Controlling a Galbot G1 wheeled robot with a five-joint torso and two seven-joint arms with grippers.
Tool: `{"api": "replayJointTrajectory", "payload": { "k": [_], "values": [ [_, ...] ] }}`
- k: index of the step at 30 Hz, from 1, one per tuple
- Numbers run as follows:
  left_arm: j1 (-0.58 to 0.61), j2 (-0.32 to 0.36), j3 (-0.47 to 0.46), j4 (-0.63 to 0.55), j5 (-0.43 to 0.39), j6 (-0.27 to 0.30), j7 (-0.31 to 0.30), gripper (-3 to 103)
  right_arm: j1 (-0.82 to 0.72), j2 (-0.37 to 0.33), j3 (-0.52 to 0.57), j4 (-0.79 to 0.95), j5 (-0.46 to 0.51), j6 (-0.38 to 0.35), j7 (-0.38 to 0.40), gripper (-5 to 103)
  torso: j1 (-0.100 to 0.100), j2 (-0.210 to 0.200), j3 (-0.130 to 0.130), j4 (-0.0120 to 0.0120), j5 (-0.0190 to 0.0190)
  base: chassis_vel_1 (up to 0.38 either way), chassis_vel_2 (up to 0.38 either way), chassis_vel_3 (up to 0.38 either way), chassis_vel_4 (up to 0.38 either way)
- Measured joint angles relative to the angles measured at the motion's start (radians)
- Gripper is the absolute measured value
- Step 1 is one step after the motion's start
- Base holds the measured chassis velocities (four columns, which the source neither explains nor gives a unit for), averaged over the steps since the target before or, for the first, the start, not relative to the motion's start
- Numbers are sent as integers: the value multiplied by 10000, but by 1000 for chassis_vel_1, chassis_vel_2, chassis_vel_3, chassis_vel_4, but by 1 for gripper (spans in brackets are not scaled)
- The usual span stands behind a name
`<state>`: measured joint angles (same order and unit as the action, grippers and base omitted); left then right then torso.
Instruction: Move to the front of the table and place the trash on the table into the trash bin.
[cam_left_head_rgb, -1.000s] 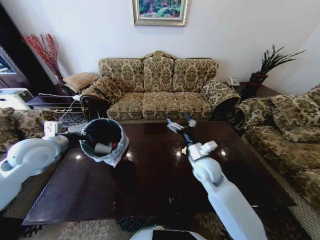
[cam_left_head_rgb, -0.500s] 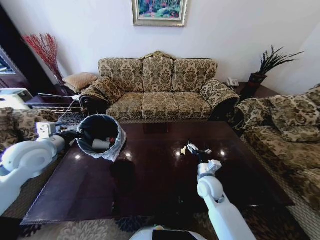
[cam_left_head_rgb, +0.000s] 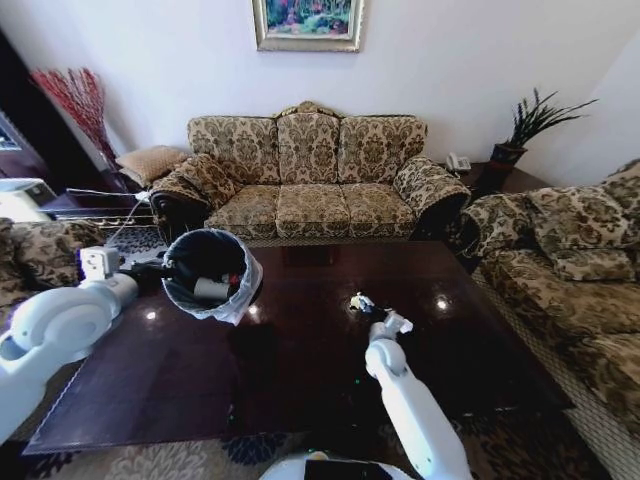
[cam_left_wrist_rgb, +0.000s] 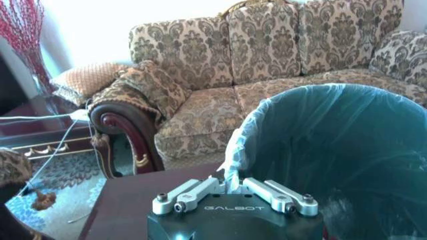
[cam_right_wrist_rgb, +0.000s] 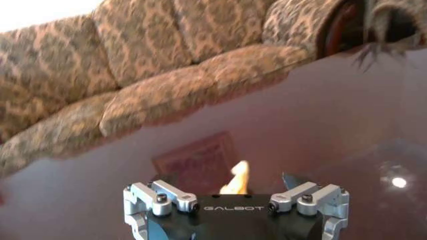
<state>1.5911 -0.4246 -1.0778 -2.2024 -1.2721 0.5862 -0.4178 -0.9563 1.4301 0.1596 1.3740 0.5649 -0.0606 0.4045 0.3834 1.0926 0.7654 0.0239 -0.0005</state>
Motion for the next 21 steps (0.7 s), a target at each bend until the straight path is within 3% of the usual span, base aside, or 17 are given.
{"api": "replayJointTrajectory", "payload": {
  "k": [4, 10, 15, 21],
  "values": [
    [1, 200, 0, 20, -20, 108, 51, 1, 898, 400, -83, -1168, -105, -113, -113, 100, 0, 0, 0, -11, 8, 0, 0, 0, 0],
    [8, 307, -5, 25, -56, 127, 60, 1, 1730, 693, -124, -2134, -149, -42, -140, 101, 3, -1, 1, -8, 3, 0, 0, 0, 0],
    [6, 335, 18, 48, -62, 127, 59, 1, 2023, 880, -106, -2779, -93, 53, -131, 94, -1, 0, -1, -5, 4, 0, 0, 0, 0],
    [15, 337, 73, 75, -61, 127, 58, 1, 1908, 854, -104, -3000, -62, 244, -59, 76, 0, -1, 0, -9, 4, 0, 0, 0, 0]
  ]
}}
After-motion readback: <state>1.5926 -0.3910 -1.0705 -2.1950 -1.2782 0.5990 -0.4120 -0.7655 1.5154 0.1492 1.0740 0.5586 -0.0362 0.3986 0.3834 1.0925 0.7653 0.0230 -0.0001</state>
